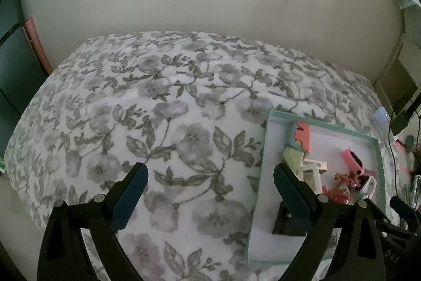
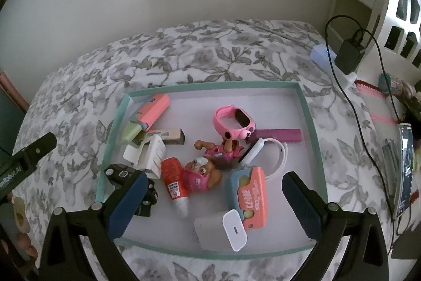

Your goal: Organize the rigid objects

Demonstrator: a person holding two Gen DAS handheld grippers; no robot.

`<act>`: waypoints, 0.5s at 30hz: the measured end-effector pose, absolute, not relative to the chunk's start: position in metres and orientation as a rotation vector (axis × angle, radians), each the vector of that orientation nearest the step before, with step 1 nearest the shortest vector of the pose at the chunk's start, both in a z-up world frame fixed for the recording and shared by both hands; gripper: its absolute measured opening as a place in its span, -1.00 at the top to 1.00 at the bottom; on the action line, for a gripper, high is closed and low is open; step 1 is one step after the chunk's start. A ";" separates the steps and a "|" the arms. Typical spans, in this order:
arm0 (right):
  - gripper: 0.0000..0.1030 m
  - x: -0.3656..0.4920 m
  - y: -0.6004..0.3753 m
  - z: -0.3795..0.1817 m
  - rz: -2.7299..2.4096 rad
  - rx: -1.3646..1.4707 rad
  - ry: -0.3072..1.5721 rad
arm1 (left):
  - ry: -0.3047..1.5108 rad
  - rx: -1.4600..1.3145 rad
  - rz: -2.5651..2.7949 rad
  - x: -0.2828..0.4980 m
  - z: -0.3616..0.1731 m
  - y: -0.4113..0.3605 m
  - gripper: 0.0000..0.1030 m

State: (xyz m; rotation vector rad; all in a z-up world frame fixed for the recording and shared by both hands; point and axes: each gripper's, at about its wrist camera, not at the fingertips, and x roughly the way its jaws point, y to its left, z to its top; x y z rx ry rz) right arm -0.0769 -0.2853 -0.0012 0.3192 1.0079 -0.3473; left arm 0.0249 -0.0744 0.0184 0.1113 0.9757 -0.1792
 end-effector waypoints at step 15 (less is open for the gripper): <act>-1.00 -0.088 -0.259 0.014 -0.337 0.272 0.990 | 1.020 0.174 -0.154 -0.007 0.028 -0.060 -0.87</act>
